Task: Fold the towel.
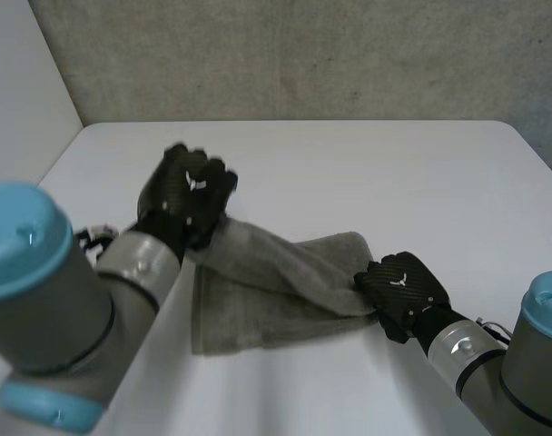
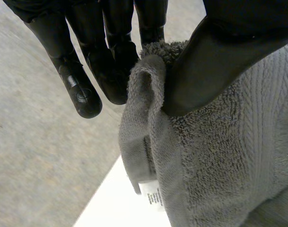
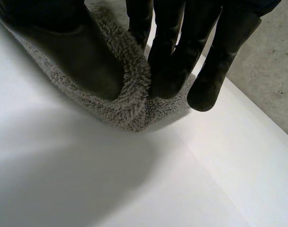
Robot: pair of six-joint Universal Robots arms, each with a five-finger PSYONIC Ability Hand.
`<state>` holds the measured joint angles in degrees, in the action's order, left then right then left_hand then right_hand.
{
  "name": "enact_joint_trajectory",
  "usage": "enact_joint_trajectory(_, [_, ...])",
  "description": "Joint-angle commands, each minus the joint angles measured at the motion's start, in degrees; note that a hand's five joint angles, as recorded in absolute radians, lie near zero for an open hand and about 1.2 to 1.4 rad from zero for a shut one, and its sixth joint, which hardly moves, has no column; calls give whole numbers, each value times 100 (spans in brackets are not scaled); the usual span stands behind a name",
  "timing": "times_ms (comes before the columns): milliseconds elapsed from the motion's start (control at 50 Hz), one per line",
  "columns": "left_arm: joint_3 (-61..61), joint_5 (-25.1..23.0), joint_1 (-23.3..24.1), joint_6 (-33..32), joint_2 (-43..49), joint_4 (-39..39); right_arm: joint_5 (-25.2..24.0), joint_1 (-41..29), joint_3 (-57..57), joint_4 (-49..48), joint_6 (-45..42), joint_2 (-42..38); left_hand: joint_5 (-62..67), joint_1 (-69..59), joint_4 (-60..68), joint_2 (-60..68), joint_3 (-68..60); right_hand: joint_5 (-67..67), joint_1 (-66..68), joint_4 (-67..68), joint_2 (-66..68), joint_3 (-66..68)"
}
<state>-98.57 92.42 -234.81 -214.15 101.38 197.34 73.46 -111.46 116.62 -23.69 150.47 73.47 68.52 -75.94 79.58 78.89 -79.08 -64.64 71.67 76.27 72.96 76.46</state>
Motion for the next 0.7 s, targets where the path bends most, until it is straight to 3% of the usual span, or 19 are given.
enact_joint_trajectory(20, [-2190,-66,-161,-179,-171,1296,2,-33,-25,-4,-35,-26,148,-406,42,111,-92,-536,833,373,704,354])
enact_joint_trajectory(140, [-2641,-40,-250,-636,75,1509,10,-60,-52,-4,-53,-52,-18,-240,-124,-55,74,-536,833,373,704,354])
enact_joint_trajectory(180, [-2694,-5,-241,-977,320,1457,10,-60,-52,5,-53,-87,-838,579,-943,-874,893,-536,833,373,704,354])
enact_joint_trajectory(300, [-2624,13,-241,-1190,382,1298,28,-60,-43,5,-61,-87,-1936,1678,-2042,-1973,1992,-536,833,373,704,354])
enact_joint_trajectory(340, [-2580,4,-241,-1173,330,1194,37,-51,-43,31,-70,-96,-3291,3033,-3397,-3328,3347,-536,833,373,704,354])
enact_joint_trajectory(400, [-2554,13,-223,-1173,277,1123,37,-42,-34,75,-79,-96,-4022,3763,-4127,-4059,4077,-536,833,373,704,354])
enact_joint_trajectory(440, [-2510,30,-232,-1181,-64,922,46,-25,-34,110,-88,-79,-6363,6105,-6469,-6400,6419,-536,833,373,704,354])
enact_joint_trajectory(480, [-2492,30,-241,-1164,-292,816,54,-16,-52,171,-96,-52,-6793,6535,-6899,-6830,6849,-536,833,373,704,354])
enact_joint_trajectory(620, [-2255,4,-399,-891,-1085,481,160,-86,-386,682,-404,176,-6814,6556,-6920,-6851,6870,-536,833,373,704,354])
enact_joint_trajectory(700, [-2001,-49,-811,-611,-1637,288,274,-138,-894,1234,-693,343,-6814,6556,-6920,-6851,6870,-536,833,373,704,354])
